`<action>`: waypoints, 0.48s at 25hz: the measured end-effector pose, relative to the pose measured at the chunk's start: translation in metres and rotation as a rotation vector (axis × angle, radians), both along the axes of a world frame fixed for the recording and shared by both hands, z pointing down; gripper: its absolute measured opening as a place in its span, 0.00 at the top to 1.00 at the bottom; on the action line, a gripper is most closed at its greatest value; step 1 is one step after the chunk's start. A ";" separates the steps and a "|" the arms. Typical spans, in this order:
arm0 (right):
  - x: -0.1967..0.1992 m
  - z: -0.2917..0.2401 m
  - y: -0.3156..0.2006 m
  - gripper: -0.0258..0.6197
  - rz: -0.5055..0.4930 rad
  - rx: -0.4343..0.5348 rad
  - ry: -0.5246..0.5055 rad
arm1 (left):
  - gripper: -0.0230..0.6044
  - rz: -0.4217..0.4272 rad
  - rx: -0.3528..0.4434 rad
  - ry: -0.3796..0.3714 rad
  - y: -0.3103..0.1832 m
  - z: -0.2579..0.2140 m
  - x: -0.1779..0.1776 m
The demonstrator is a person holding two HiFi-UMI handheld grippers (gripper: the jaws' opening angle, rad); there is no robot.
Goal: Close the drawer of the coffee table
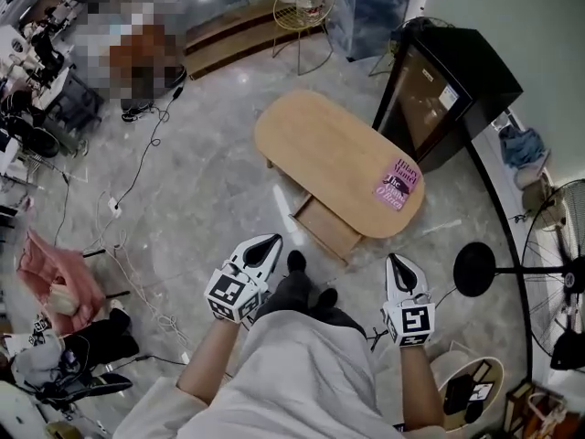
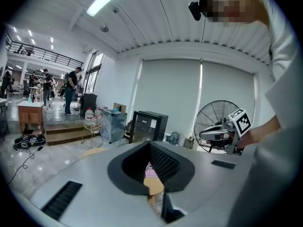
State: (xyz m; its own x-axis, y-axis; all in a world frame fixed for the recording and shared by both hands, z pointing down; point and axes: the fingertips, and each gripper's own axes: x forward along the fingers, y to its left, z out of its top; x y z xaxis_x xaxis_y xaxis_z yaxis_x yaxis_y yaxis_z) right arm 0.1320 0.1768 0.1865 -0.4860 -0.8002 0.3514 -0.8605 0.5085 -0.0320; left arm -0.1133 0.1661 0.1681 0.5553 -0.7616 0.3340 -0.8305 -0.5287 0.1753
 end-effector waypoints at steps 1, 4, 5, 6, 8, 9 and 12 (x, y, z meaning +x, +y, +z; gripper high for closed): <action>-0.002 0.003 -0.006 0.94 0.004 -0.008 0.000 | 0.95 0.004 -0.009 0.003 -0.007 0.005 -0.001; -0.009 0.013 -0.028 0.94 0.025 -0.025 0.006 | 0.95 0.028 -0.033 0.015 -0.034 0.019 -0.003; -0.011 0.016 -0.035 0.94 0.036 -0.031 0.008 | 0.95 0.039 -0.040 0.021 -0.043 0.024 -0.004; -0.013 0.019 -0.043 0.94 0.049 -0.037 0.008 | 0.95 0.051 -0.048 0.026 -0.052 0.029 -0.005; -0.018 0.026 -0.058 0.94 0.071 -0.051 0.005 | 0.95 0.076 -0.061 0.032 -0.072 0.039 -0.006; -0.022 0.029 -0.066 0.94 0.079 -0.057 0.004 | 0.95 0.088 -0.069 0.033 -0.082 0.044 -0.007; -0.031 0.043 -0.090 0.94 0.097 -0.080 0.011 | 0.95 0.121 -0.107 0.039 -0.113 0.065 -0.009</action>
State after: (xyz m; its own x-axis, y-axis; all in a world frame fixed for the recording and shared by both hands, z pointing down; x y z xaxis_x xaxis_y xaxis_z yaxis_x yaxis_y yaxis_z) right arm 0.1008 0.0866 0.2294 -0.4040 -0.8123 0.4207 -0.9058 0.4195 -0.0599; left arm -0.1221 0.0531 0.2328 0.6547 -0.6498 0.3863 -0.7536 -0.6009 0.2665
